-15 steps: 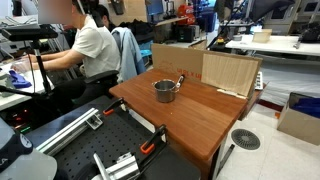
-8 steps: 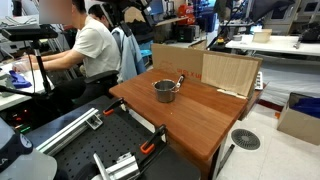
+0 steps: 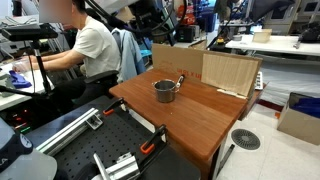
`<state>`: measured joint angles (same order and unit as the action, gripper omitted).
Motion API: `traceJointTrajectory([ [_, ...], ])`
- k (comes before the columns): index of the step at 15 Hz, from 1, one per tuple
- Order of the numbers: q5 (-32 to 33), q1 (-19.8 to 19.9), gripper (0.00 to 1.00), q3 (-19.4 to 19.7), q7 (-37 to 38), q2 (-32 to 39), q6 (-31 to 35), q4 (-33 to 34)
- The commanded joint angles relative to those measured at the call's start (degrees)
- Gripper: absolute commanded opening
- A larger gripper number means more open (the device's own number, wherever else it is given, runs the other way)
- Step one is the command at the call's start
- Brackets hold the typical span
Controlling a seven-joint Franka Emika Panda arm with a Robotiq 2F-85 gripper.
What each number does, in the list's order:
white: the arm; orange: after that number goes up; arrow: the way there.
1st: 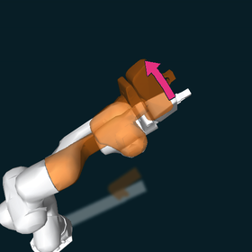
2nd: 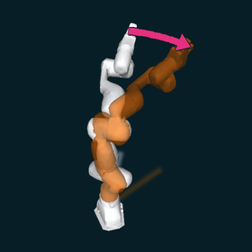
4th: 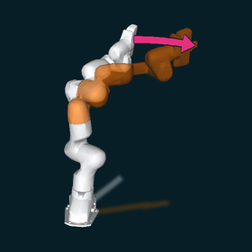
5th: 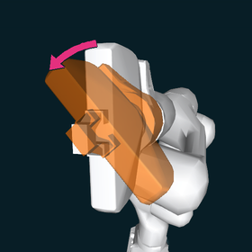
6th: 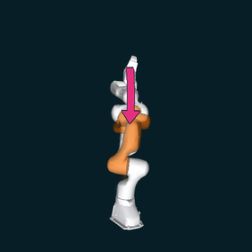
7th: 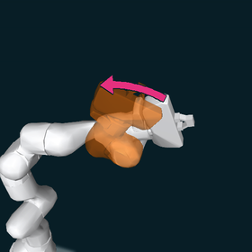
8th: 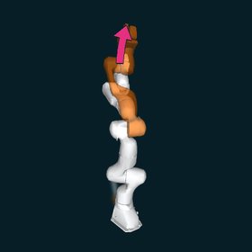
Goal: Pick up the marker from the table and put it in the pot
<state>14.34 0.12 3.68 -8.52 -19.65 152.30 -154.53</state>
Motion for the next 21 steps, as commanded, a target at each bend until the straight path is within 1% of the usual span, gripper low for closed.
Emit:
traceJointTrajectory([
  [1, -8.71, -3.15, 1.00, 3.11, -8.43, 9.35, 1.72, 6.18],
  [3, -15.37, -3.98, 1.00, 3.53, -13.74, 13.79, 0.61, 10.10],
  [5, -20.44, -3.41, 1.00, 2.72, -17.46, 18.07, -0.71, 14.37],
  [8, -25.99, -1.62, 1.00, 0.40, -21.60, 25.00, -2.45, 20.93],
  [10, -28.09, -0.18, 1.00, -1.80, -23.02, 30.39, -3.94, 25.69],
  [16, -26.64, 4.48, 1.00, -7.25, -21.25, 44.97, -9.05, 38.95],
  [21, -25.36, 7.04, 1.00, -9.09, -19.66, 54.37, -13.38, 47.80],
])
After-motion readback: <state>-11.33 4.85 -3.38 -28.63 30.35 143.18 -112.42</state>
